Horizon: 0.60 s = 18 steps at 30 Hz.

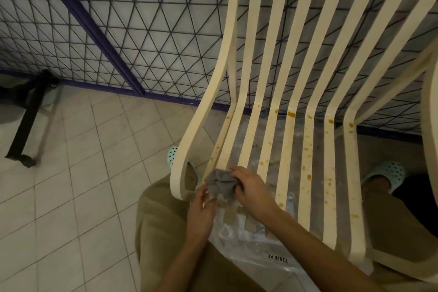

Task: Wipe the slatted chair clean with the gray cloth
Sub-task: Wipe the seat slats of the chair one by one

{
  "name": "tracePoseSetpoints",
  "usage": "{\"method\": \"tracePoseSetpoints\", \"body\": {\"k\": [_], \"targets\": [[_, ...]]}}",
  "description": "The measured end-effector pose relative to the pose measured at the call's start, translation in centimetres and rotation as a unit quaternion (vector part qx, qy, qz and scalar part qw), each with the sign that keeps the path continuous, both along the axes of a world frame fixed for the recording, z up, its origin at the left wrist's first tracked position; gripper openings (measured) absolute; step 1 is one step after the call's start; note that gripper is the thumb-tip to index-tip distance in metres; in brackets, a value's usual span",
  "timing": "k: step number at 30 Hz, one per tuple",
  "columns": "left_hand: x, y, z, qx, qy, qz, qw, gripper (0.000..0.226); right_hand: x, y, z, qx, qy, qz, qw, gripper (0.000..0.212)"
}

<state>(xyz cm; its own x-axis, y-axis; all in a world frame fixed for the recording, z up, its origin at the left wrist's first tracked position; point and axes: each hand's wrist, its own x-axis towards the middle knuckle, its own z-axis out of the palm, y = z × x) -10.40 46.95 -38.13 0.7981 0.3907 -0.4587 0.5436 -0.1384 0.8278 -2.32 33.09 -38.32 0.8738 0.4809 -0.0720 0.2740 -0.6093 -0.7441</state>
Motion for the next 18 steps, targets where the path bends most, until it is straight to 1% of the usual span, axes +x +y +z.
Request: {"method": "tracePoseSetpoints", "body": {"k": [2, 3, 5, 7, 8, 10, 11, 13, 14, 15, 16, 18], "targets": [[-0.1, -0.4, -0.8, 0.041, -0.011, -0.042, 0.998, 0.031, -0.2, 1.3, -0.6, 0.001, -0.005, 0.052, 0.999, 0.044], [-0.1, -0.5, -1.3, 0.057, -0.017, -0.06, 0.996, 0.031, -0.4, 1.7, -1.2, -0.009, -0.01, 0.08, 0.997, 0.043], [-0.3, -0.4, -2.2, 0.08, -0.012, -0.079, 0.994, 0.034, -1.1, 2.0, -2.4, -0.012, -0.005, 0.128, 0.992, 0.033], [-0.4, 0.0, -2.8, 0.083, 0.01, -0.083, 0.993, 0.035, -1.6, 2.4, -3.7, -0.065, -0.033, 0.186, 0.98, 0.031], [-0.4, 0.1, -2.7, 0.078, 0.018, -0.083, 0.993, 0.037, -1.9, 2.4, -4.1, -0.081, -0.039, 0.204, 0.975, 0.037], [-0.4, 0.5, -2.8, 0.063, 0.023, -0.077, 0.995, 0.044, -2.2, 2.0, -5.0, -0.075, -0.06, 0.2, 0.975, 0.054], [-0.4, 0.5, -2.9, 0.059, 0.023, -0.076, 0.995, 0.048, -2.2, 2.1, -5.3, -0.076, -0.086, 0.195, 0.974, 0.058], [-0.2, 0.5, -3.0, 0.065, 0.016, -0.079, 0.995, 0.051, -1.5, 2.3, -5.2, -0.069, -0.088, 0.195, 0.974, 0.056], [-0.1, 0.5, -3.0, 0.065, 0.013, -0.077, 0.995, 0.05, -0.8, 2.3, -5.4, -0.082, -0.075, 0.187, 0.976, 0.054], [0.0, 0.5, -3.0, 0.063, 0.012, -0.071, 0.995, 0.048, -0.1, 2.5, -5.2, -0.11, -0.042, 0.187, 0.975, 0.054], [0.0, 0.5, -3.1, 0.064, 0.01, -0.065, 0.996, 0.047, 0.5, 2.7, -5.1, -0.132, -0.026, 0.186, 0.973, 0.056], [0.1, 0.6, -3.0, 0.071, 0.017, -0.061, 0.995, 0.046, 1.7, 3.2, -4.9, -0.157, -0.019, 0.183, 0.97, 0.062]]}}
